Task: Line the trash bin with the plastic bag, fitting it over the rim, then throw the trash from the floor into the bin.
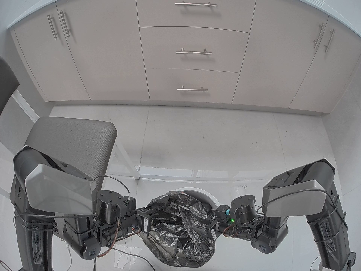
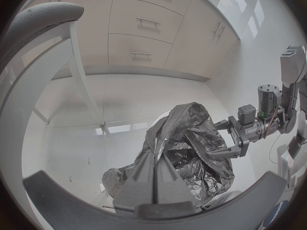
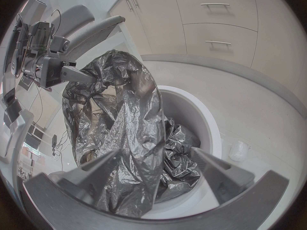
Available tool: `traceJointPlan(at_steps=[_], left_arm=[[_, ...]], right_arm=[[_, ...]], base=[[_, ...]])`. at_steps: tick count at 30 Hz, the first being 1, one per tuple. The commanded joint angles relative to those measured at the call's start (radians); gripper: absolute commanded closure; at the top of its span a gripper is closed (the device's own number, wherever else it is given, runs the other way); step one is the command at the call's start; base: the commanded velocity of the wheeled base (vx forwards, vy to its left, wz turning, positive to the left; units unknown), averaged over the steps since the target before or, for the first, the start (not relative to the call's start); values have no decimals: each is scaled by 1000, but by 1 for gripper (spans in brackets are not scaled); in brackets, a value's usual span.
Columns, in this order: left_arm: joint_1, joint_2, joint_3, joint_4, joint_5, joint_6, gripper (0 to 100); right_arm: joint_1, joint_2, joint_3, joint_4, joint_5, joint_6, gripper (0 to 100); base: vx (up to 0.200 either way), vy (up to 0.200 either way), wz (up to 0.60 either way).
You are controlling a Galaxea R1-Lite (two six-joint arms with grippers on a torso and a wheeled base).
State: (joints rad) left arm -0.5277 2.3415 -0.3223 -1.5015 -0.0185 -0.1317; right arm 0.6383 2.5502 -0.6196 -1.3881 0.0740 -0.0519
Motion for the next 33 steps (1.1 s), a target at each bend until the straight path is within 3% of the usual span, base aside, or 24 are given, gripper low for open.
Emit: traceJointPlan(at_steps=[1, 15, 18, 20, 24, 29, 30, 33], left_arm=[[0, 2, 0, 0, -1, 0, 100], [2, 4, 0, -17, -1, -2, 100], [3, 6, 0, -28, -1, -5, 100], [5, 2, -7, -28, -18, -51, 100], [17, -7, -14, -28, -107, -117, 100], [17, -7, -20, -28, -110, -115, 100], [17, -7, -23, -28, -109, -115, 100], [17, -7, -26, -28, -109, -115, 100]], right_arm=[[3, 18, -6, -2, 1, 0, 100], [3, 2, -2, -9, 3, 43, 100], [-9, -34, 6, 0, 44, 76, 100], [-40, -61, 8, 9, 82, 93, 100], [-85, -130, 0, 103, 84, 81, 100], [-97, -169, -2, 119, 46, 18, 100], [-86, -176, 0, 118, -48, -40, 100], [-49, -171, 3, 118, -112, -92, 100]], base=[[0, 0, 0], [0, 0, 0], [0, 0, 0], [0, 0, 0], [0, 0, 0], [0, 0, 0], [0, 0, 0], [0, 0, 0]])
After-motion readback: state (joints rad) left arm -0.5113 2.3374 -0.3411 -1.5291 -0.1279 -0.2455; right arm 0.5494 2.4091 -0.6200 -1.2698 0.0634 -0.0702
